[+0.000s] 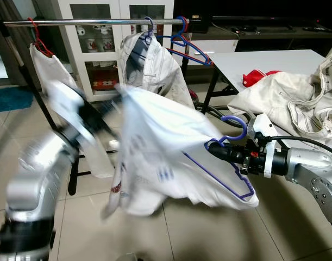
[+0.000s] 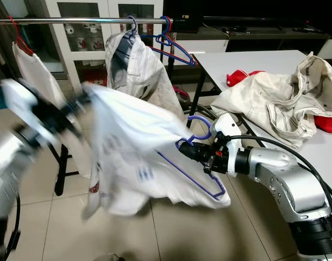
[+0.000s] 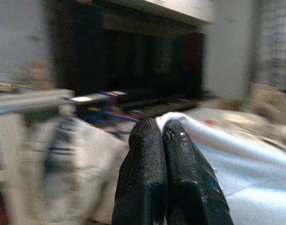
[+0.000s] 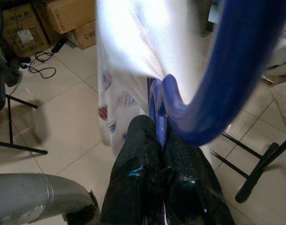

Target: Hang hanger

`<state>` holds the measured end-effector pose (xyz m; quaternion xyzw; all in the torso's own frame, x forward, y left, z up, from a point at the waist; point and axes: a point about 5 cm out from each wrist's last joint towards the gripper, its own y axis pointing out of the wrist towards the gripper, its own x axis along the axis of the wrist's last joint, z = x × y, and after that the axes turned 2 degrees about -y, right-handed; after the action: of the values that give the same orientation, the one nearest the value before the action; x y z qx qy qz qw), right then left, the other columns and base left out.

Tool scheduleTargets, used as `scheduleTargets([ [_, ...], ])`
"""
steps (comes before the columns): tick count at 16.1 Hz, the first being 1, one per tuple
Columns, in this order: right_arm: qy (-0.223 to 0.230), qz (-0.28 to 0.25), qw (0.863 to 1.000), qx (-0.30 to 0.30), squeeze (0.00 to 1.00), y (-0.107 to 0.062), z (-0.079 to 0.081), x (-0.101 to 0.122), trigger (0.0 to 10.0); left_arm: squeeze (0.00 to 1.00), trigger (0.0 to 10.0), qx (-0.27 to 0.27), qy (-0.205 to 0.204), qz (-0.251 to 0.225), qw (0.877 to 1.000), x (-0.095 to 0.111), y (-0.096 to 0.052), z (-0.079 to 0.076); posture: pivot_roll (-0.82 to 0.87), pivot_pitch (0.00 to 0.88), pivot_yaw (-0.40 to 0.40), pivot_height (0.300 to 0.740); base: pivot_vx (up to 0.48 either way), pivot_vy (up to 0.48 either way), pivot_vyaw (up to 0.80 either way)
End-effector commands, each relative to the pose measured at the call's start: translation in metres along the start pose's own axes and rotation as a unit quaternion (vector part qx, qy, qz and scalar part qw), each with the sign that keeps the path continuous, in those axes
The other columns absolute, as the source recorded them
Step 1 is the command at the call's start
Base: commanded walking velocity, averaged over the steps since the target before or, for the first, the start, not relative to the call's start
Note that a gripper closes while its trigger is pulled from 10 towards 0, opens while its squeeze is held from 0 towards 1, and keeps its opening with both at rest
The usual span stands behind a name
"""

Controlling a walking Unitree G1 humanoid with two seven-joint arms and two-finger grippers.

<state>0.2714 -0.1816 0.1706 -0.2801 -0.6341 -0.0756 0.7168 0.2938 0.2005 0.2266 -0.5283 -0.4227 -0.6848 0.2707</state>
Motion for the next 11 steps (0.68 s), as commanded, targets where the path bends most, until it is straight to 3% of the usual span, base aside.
scheduleTargets([
  [1,-0.01,0.008,1.0,0.001,0.0,-0.002,-0.001,0.002,10.0,0.0,0.0,0.043,0.018,-0.007,0.999,0.004,-0.001,0.011,0.06,0.0,-0.024,0.74,0.0,0.0,0.0],
  [6,-0.009,-0.021,1.0,0.012,0.0,-0.006,0.003,0.007,10.0,0.0,0.0,0.159,0.055,0.037,0.985,-0.01,-0.009,0.038,0.05,0.0,-0.017,0.74,0.0,0.0,0.0],
  [9,-0.005,-0.023,0.999,0.03,0.0,-0.008,0.008,0.007,10.0,0.0,0.0,0.223,0.067,0.033,0.972,-0.008,-0.013,0.054,0.06,0.0,-0.018,0.74,0.0,0.0,0.0],
  [11,-0.005,-0.02,0.998,0.055,0.0,-0.009,0.014,0.005,10.0,0.0,0.0,0.234,0.065,0.031,0.97,-0.008,-0.013,0.059,0.06,0.0,-0.019,0.74,0.0,0.0,0.0],
])
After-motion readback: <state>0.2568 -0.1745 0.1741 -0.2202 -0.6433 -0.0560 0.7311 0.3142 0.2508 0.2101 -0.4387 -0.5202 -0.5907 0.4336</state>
